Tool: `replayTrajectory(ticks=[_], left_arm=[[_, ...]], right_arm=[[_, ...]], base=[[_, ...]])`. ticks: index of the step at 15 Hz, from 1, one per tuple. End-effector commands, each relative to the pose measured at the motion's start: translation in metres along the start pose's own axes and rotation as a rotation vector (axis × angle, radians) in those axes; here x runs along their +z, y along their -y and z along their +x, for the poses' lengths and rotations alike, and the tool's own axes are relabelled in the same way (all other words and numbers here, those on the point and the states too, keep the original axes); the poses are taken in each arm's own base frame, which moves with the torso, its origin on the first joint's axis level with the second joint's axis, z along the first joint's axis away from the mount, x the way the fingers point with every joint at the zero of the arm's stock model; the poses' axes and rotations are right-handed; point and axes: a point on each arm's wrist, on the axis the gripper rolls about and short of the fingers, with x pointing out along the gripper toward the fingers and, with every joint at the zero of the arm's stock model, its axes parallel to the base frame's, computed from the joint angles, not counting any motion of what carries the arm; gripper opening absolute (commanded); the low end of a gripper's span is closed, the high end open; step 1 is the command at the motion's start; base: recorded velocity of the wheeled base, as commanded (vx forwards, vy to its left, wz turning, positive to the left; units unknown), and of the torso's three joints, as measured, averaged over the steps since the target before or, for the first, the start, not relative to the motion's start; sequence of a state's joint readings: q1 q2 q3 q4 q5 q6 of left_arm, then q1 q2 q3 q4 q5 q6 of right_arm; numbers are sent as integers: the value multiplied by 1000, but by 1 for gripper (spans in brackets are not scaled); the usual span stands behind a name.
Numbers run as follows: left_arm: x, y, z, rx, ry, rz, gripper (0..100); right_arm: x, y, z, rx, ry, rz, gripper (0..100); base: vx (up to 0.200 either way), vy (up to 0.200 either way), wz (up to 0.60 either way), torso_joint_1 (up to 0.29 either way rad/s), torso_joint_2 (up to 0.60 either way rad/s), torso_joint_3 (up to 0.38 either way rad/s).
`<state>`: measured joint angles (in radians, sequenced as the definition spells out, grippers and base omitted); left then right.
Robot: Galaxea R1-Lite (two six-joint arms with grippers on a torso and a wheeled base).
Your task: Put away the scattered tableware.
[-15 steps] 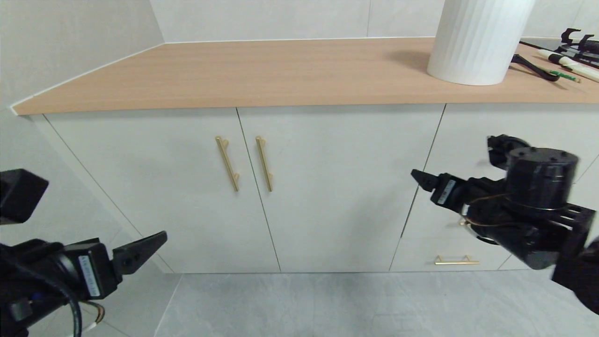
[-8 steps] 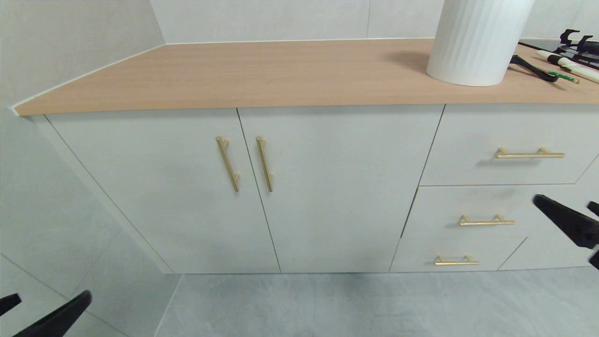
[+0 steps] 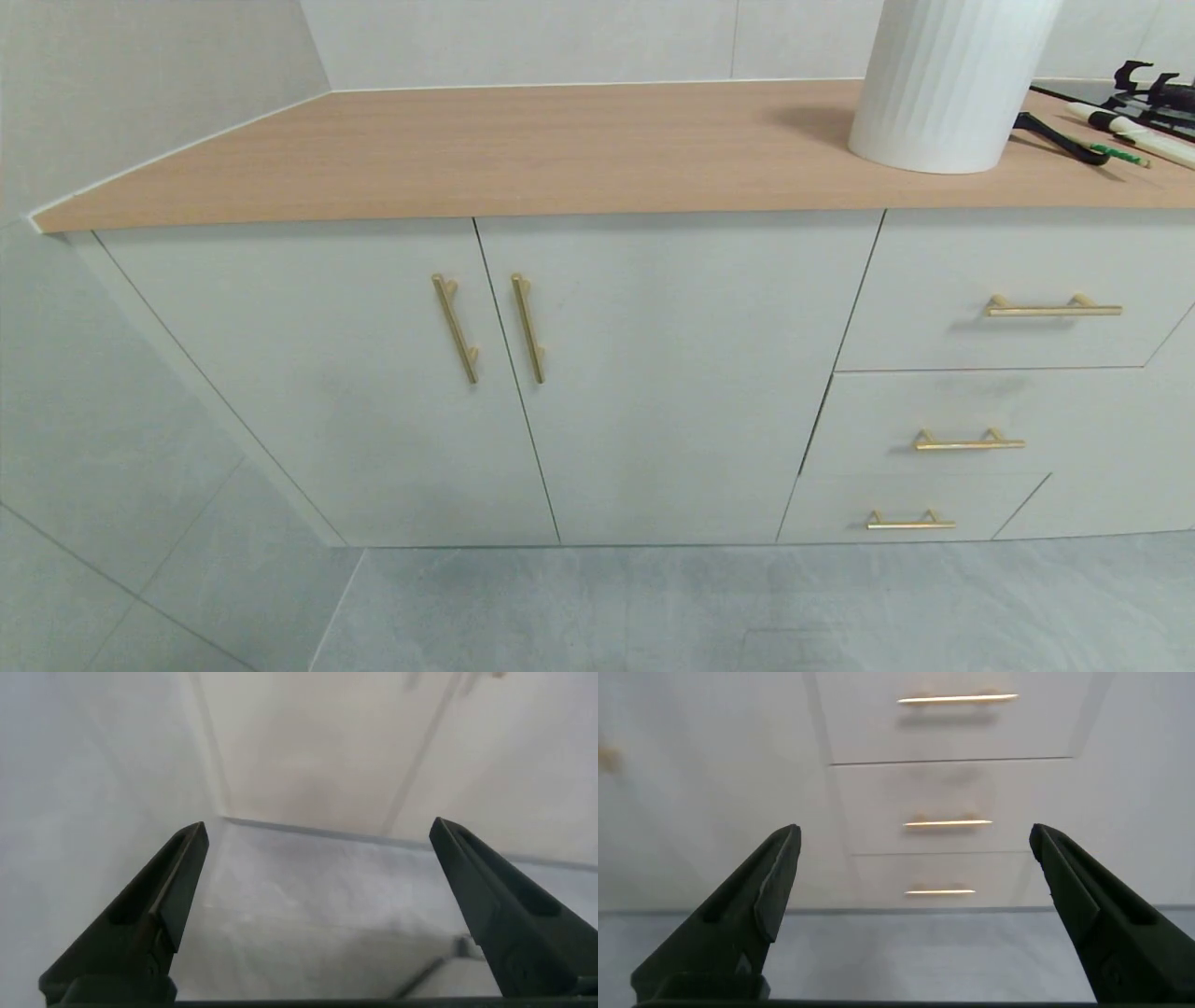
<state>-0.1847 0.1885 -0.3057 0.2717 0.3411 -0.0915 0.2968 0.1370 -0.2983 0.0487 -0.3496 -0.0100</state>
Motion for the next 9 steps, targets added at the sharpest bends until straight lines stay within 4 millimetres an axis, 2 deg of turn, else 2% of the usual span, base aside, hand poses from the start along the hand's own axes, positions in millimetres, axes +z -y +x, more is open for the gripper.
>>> replayTrajectory(ticks=[1,3,6,8,9], left_arm=[[-15,-1,-6,114,64,-6,100],[-17,1,-13,193,123,5,100],[-26,3,-11,178,108,105,100],[-27,4,-9,131,93,129,100],[-28,4,-10,132,102,139,100]], right_arm=[[-2,7,-17,-50,105,35,100],[-2,7,-17,-68,99,33,100],[0,5,-12,-81,25,-2,100],[24,-6,1,-153,-31,-36,100],[24,-8,-1,-135,-19,-39,100]], base=[[0,0,0,0,0,0],[0,0,0,0,0,0],[0,0,0,0,0,0],[0,0,0,0,0,0],[0,0,0,0,0,0]])
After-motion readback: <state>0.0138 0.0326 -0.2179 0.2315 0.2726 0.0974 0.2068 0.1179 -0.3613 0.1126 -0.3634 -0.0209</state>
